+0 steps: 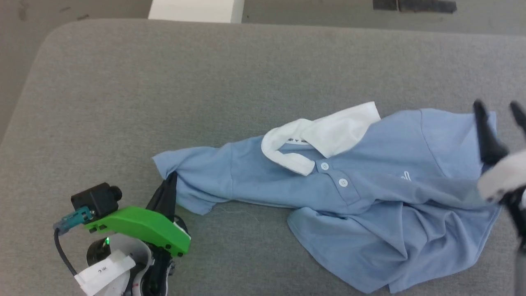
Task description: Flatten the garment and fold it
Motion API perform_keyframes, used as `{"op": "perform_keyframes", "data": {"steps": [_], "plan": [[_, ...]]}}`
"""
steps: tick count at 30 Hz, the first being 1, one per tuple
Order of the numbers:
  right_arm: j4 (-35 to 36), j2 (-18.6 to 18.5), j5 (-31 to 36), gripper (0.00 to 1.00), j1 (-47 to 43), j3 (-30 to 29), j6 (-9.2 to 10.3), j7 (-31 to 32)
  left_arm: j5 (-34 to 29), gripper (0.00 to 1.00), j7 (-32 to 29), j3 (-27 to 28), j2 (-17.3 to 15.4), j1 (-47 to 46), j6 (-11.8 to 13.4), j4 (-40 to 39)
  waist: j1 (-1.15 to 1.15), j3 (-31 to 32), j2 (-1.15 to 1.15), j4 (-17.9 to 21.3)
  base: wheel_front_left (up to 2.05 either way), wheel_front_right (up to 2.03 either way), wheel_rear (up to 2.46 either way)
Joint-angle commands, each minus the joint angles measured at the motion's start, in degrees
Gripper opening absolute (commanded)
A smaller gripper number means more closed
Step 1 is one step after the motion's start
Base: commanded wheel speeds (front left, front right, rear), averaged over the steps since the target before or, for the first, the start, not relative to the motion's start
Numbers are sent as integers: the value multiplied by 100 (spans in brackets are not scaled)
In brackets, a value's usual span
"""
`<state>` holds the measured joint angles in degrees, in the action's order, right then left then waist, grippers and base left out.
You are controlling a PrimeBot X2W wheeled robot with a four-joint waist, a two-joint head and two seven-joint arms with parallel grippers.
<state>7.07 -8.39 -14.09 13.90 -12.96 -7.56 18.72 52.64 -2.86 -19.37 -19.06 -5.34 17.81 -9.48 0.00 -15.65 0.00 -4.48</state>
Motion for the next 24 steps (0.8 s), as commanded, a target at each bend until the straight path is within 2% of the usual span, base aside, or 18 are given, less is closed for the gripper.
{"op": "perform_keyframes", "data": {"steps": [1,7,11,14,24], "plan": [[-53,-97,-20,100,227,-37,8,341,-50,0,15,-4,-30,-141,28,-46,0,-286,0,109,0,0,0],[-470,-448,47,100,876,-353,8,2119,-172,0,27,-114,26,-426,8,-168,0,-731,0,84,0,0,0],[-658,-560,193,100,1004,-562,8,2964,-246,0,12,-173,25,-564,1,-235,0,-945,0,32,0,0,0],[-739,-665,268,100,1056,-654,8,3140,-283,0,-5,-215,29,-626,4,-269,0,-1043,0,-12,0,0,0],[-1291,-632,384,100,1145,-826,8,2765,-316,0,-58,-295,45,-673,50,-322,0,-1286,0,-165,0,0,0]]}}
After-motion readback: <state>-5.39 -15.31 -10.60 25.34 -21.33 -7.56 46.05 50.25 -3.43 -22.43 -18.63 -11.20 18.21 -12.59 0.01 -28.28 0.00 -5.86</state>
